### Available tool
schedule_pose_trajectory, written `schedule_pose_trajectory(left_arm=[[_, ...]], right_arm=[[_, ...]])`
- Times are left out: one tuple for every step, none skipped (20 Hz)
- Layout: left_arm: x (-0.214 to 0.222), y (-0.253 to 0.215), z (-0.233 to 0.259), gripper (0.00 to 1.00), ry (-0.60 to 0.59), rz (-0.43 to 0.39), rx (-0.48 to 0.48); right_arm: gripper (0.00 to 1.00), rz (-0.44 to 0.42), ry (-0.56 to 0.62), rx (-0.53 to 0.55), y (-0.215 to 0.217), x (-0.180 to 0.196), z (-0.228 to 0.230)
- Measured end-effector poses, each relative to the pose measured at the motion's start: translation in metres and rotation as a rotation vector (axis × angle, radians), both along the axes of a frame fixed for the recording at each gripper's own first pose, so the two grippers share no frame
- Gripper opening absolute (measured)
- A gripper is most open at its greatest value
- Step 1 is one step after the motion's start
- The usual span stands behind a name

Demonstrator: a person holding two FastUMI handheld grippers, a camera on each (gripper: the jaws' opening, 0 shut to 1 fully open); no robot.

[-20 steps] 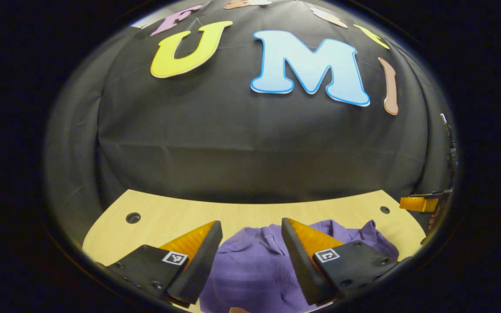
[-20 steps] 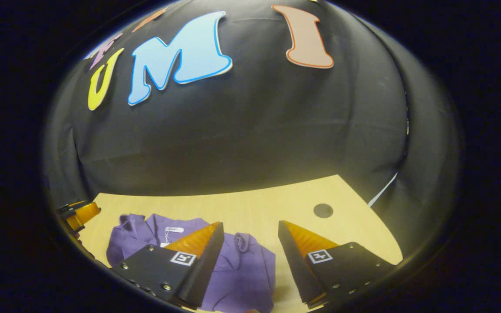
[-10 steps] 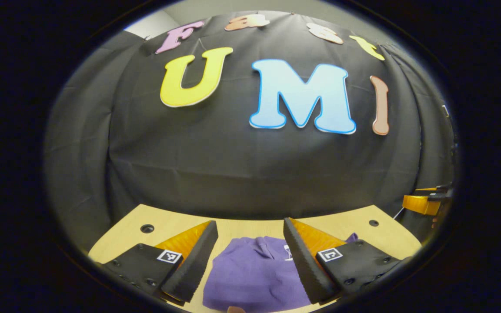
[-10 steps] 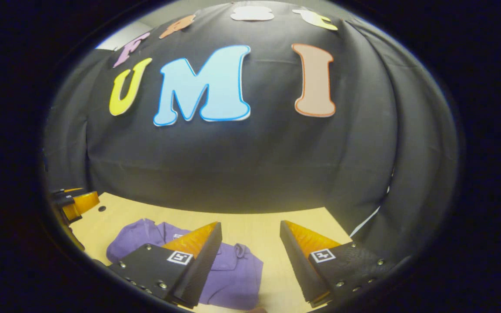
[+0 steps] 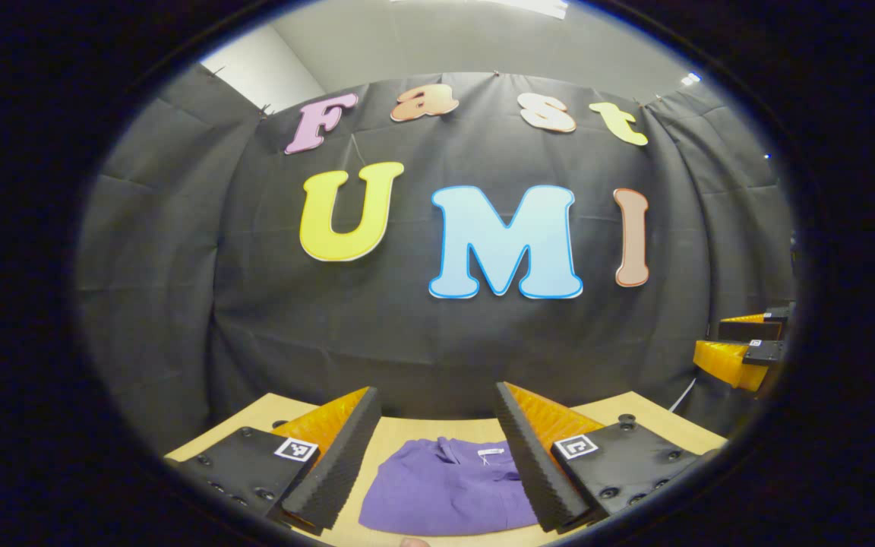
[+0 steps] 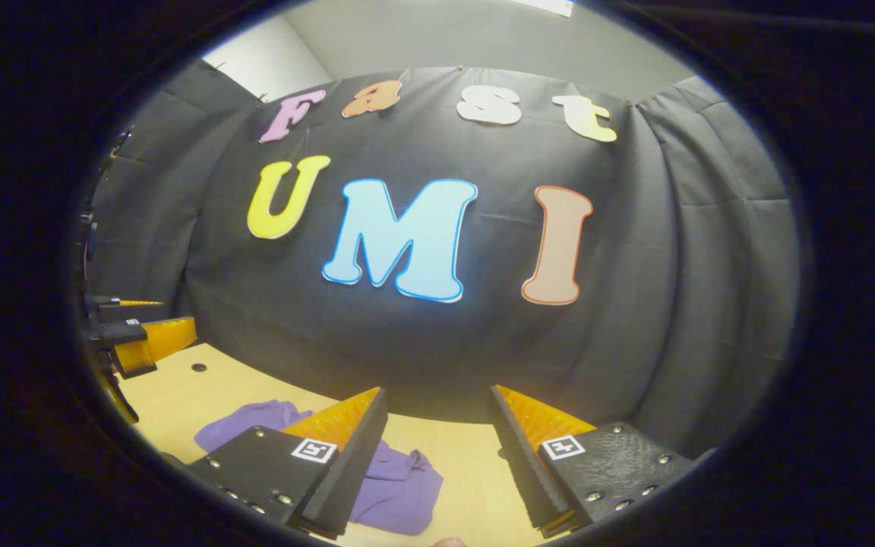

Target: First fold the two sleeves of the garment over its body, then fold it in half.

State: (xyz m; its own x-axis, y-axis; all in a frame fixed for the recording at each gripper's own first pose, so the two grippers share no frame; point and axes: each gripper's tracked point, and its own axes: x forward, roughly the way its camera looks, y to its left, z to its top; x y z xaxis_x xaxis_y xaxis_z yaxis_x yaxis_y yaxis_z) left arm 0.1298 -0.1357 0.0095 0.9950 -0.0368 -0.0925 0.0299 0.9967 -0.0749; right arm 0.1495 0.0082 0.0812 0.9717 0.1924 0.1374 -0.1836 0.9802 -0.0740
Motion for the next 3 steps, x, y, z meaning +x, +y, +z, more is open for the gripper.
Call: schedule_pose_trajectory(left_arm=[[-0.01,-0.003,0.006,0.96,-0.006,-0.006,0.003],[-0.02,-0.007,0.009,0.96,-0.008,-0.012,0.004],[-0.029,-0.008,0.011,0.96,-0.006,-0.018,0.003]], right_arm=[[0.82,0.005,-0.005,0.006,0.001,-0.009,0.001],[0.82,0.009,-0.009,0.014,0.002,-0.017,0.004],[0.82,0.01,-0.014,0.019,0.003,-0.022,0.007]])
